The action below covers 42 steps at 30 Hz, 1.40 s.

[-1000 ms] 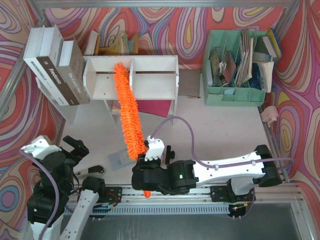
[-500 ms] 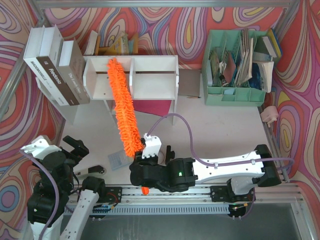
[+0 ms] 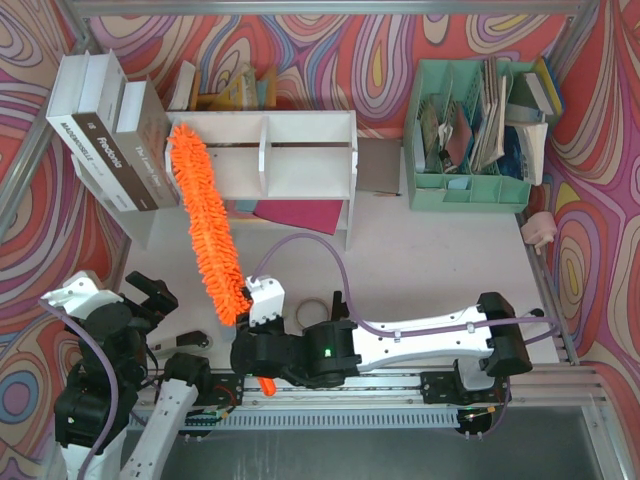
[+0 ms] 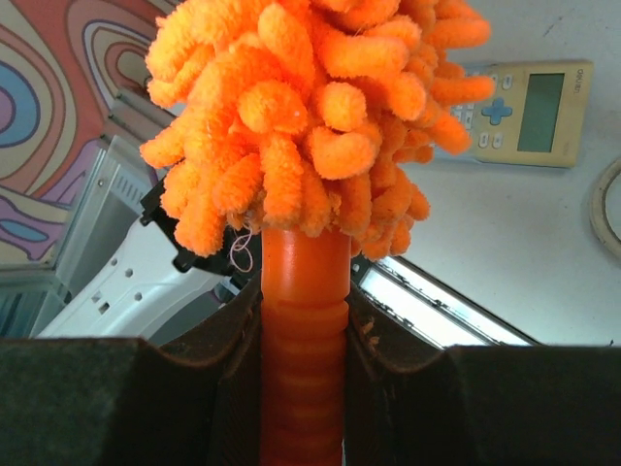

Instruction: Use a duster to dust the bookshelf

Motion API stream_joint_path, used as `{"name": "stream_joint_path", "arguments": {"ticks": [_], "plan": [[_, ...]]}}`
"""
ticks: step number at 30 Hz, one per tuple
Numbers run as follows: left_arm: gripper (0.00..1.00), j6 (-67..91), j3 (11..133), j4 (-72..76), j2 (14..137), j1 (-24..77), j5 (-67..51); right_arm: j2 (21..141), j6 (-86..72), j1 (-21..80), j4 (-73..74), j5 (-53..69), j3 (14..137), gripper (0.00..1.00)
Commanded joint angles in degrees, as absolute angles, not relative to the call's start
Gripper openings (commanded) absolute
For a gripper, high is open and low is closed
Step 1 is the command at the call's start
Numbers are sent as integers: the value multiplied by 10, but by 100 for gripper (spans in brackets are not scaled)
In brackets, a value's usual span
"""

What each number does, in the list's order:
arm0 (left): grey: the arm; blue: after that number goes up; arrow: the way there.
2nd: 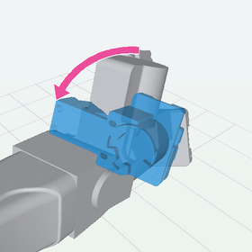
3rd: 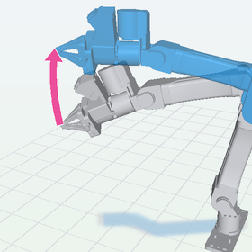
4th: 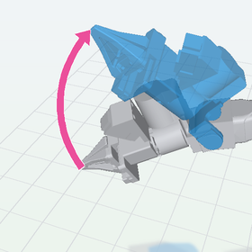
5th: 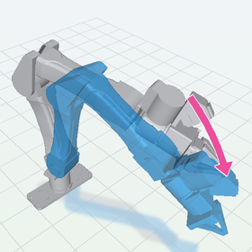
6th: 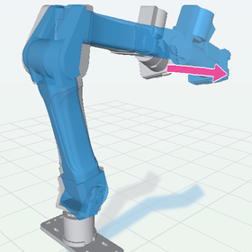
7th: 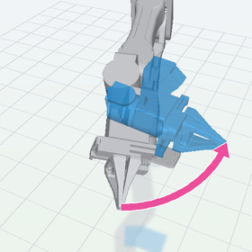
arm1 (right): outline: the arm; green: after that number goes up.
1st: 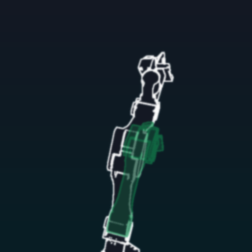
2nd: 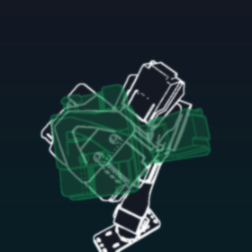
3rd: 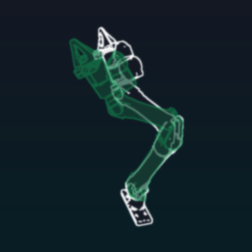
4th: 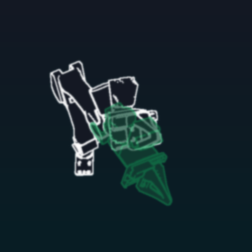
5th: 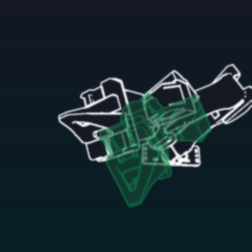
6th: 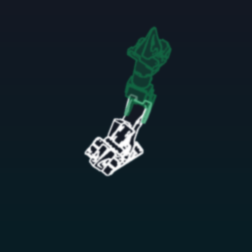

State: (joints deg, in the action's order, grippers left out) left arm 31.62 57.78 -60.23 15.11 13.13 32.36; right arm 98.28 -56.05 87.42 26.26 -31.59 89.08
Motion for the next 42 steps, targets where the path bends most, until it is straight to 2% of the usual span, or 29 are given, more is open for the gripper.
{"name": "stream_joint_path", "arguments": {"ticks": [1, 8, 20, 28, 32, 42], "plan": [[98, 306, 570, -595, 153, 127, 323, 947, -581, 878, 274, -357, 880, 0], [98, 306, 570, -595, 155, 127, 322, 886, -636, 878, 294, -411, 823, 0], [98, 305, 570, -595, 156, 127, 322, 824, -540, 905, 234, -480, 801, 0], [98, 305, 570, -594, 158, 127, 321, 734, -618, 910, 311, -550, 750, 0], [98, 305, 570, -594, 160, 127, 319, 724, -681, 910, 363, -546, 728, 0], [98, 305, 570, -592, 162, 127, 317, 749, -751, 910, 357, -470, 674, 0]]}}
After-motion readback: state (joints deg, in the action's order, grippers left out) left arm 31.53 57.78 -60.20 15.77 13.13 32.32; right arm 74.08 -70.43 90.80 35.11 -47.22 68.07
